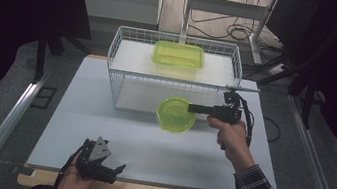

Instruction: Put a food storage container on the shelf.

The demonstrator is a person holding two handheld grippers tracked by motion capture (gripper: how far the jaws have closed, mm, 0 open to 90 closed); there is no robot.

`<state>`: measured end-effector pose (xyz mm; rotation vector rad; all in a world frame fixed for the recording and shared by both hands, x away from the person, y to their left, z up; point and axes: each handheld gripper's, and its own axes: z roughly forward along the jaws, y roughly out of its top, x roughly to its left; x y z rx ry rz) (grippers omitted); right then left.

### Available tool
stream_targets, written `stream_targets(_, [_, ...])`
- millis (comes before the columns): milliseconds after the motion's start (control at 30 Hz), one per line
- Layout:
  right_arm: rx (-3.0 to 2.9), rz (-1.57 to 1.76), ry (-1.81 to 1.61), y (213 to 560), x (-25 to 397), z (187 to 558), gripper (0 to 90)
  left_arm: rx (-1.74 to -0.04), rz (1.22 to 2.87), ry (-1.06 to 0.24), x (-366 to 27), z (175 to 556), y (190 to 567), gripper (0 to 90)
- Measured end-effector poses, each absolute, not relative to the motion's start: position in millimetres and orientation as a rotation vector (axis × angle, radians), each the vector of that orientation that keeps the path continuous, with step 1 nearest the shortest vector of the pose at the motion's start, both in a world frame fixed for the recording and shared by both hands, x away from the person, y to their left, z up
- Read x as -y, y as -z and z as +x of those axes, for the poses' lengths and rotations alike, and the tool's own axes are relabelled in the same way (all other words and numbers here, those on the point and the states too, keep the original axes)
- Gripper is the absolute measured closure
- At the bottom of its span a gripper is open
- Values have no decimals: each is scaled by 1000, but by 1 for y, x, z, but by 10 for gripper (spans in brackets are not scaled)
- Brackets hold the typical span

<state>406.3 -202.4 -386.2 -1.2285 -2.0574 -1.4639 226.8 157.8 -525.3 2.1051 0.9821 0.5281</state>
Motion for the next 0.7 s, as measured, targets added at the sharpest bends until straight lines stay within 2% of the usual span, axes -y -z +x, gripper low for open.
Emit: stream_targets(700, [2014,-1265,1597,325,205,427,808,-1004,2132,-498,-156,229,529,7])
